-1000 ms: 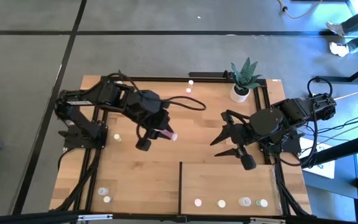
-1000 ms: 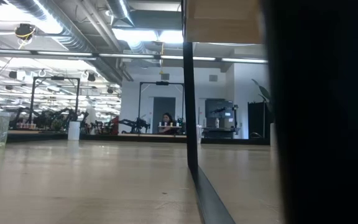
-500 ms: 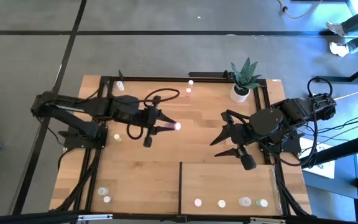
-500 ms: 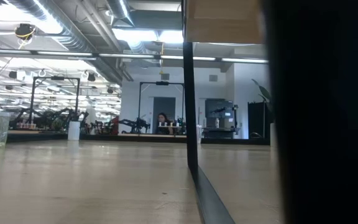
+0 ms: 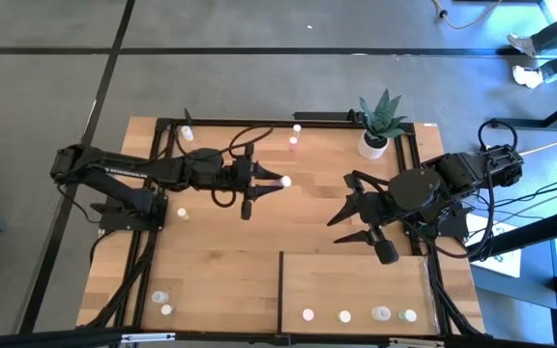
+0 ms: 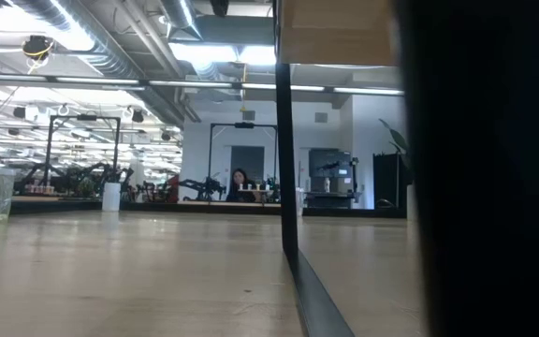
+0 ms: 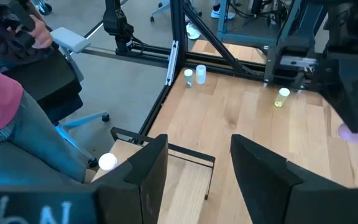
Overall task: Pick and place medicine bottles onto shelf by color
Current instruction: Put the bottom pink pill bottle on the shelf aligned with the other pink pill bottle
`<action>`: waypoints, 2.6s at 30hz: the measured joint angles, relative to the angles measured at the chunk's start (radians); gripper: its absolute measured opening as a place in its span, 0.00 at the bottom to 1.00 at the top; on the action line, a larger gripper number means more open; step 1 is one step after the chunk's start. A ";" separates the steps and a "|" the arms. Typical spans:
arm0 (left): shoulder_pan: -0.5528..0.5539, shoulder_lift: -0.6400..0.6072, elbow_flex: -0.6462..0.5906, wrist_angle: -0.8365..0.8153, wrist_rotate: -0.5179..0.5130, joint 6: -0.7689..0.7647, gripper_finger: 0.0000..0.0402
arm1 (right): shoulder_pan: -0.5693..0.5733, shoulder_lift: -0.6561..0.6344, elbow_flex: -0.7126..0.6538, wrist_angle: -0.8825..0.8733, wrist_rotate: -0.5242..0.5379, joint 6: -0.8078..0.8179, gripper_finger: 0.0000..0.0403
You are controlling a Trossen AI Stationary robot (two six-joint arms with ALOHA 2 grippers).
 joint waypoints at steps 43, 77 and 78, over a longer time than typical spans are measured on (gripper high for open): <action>-0.045 0.000 -0.002 0.007 0.035 0.007 0.23 | -0.094 0.078 0.002 0.036 0.213 0.037 0.44; -0.060 0.000 -0.002 0.020 0.034 0.007 0.23 | -0.196 0.199 0.000 0.082 0.200 -0.055 0.38; -0.060 0.000 -0.002 0.020 0.034 0.007 0.23 | -0.196 0.199 0.000 0.083 0.201 -0.056 0.37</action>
